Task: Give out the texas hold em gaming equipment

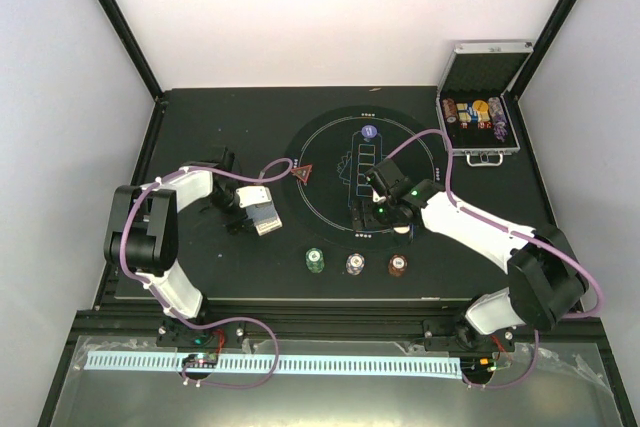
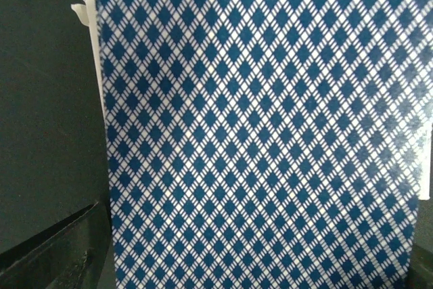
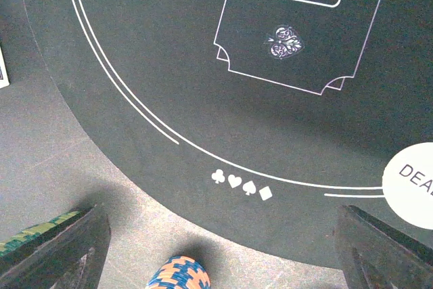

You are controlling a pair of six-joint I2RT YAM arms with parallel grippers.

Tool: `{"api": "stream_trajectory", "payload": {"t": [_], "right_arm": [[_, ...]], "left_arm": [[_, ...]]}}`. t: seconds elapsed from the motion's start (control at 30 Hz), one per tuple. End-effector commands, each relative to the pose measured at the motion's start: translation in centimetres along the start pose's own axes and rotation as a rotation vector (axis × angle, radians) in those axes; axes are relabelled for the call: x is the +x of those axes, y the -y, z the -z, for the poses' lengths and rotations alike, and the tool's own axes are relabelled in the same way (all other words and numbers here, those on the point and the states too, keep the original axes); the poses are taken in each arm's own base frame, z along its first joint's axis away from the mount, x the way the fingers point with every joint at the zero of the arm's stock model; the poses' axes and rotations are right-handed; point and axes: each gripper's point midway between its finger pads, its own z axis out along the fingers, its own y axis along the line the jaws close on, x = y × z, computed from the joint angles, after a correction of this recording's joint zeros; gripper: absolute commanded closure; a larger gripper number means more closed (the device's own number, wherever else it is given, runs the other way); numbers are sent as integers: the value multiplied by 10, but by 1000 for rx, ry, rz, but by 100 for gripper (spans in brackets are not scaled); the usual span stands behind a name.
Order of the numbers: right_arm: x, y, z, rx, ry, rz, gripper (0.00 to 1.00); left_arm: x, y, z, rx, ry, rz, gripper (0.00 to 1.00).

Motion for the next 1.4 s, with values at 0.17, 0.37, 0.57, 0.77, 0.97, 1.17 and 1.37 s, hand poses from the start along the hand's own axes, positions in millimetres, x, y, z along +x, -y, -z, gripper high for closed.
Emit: {"api": "stream_trajectory", "payload": {"t": [0.17, 0.37, 0.57, 0.77, 0.97, 1.17, 1.37], "right_arm": [[-4, -7, 0, -25, 12, -7, 8], [-2, -7, -3, -31, 6, -9, 9], [-1, -7, -3, -35, 6, -9, 9], [-1, -9, -3, -42, 4, -7, 10], [-2, -14, -3, -68, 5, -11, 11], [-6, -21, 0, -102, 10, -15, 12], [-12, -37, 4, -179, 22, -22, 13]], "left_arm": [[5, 11, -10, 42, -12, -12, 10], [5, 14, -14, 53, -19, -22, 18], [5, 17, -17, 64, -35, -32, 30], [10, 21, -20, 76, -57, -38, 43], [10, 21, -18, 72, -61, -43, 74], [7, 18, -10, 50, -51, -49, 97], [-3, 18, 11, 41, -16, -57, 98]]}}
